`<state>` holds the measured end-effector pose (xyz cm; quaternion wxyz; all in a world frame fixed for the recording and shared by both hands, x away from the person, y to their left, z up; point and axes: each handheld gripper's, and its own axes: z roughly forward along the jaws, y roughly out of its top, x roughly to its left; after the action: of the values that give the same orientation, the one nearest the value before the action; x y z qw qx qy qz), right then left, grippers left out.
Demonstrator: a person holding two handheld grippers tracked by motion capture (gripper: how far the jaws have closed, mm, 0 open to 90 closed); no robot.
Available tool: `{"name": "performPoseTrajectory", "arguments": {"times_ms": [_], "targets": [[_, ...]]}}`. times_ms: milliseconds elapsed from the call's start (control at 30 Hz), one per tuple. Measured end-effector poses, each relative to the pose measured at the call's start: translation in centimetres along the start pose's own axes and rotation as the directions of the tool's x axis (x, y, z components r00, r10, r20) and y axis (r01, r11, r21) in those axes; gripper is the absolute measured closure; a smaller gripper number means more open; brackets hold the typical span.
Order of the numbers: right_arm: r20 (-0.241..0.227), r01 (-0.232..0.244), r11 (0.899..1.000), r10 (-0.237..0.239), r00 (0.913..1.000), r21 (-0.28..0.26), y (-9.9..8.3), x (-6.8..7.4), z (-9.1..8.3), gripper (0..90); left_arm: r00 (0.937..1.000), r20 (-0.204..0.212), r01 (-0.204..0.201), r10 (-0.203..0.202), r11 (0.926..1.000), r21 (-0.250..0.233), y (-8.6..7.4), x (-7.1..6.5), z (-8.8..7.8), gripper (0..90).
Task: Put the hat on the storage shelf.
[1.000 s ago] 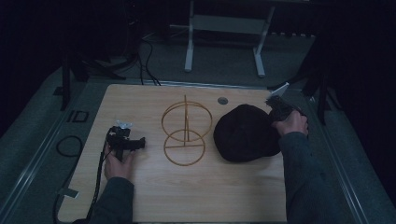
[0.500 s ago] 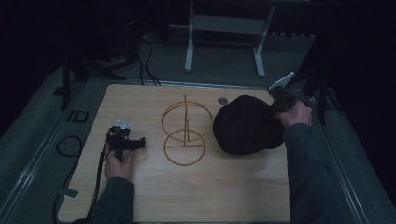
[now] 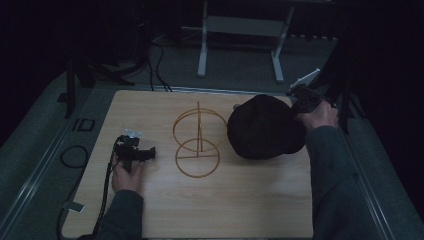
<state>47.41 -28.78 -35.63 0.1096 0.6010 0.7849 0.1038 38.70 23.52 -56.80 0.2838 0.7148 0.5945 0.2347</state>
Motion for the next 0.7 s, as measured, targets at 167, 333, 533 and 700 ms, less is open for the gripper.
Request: {"name": "performPoseTrajectory", "arguments": {"times_ms": [167, 333, 533, 700], "targets": [[-0.026, -0.009, 1.0, 0.008, 0.9996, -0.015, 0.1, -0.3, -0.8, 80.8, 1.0, 0.0, 0.0, 0.0, 1.0, 0.0, 0.0, 0.0, 0.0, 1.0], [-0.03, -0.011, 1.0, 0.01, 0.9995, -0.02, 0.2, -0.4, -1.5, 80.8, 1.0, 0.0, 0.0, 0.0, 1.0, 0.0, 0.0, 0.0, 0.0, 1.0], [-0.043, -0.013, 1.0, 0.012, 0.999, -0.021, 0.4, -0.6, -2.2, 80.8, 1.0, 0.0, 0.0, 0.0, 1.0, 0.001, 0.0, 0.0, 0.0, 1.0], [-0.053, -0.022, 1.0, 0.021, 0.9984, -0.022, 0.6, -0.7, -2.8, 80.8, 1.0, 0.0, 0.0, 0.0, 1.0, 0.001, 0.0, 0.0, 0.0, 1.0]]}}
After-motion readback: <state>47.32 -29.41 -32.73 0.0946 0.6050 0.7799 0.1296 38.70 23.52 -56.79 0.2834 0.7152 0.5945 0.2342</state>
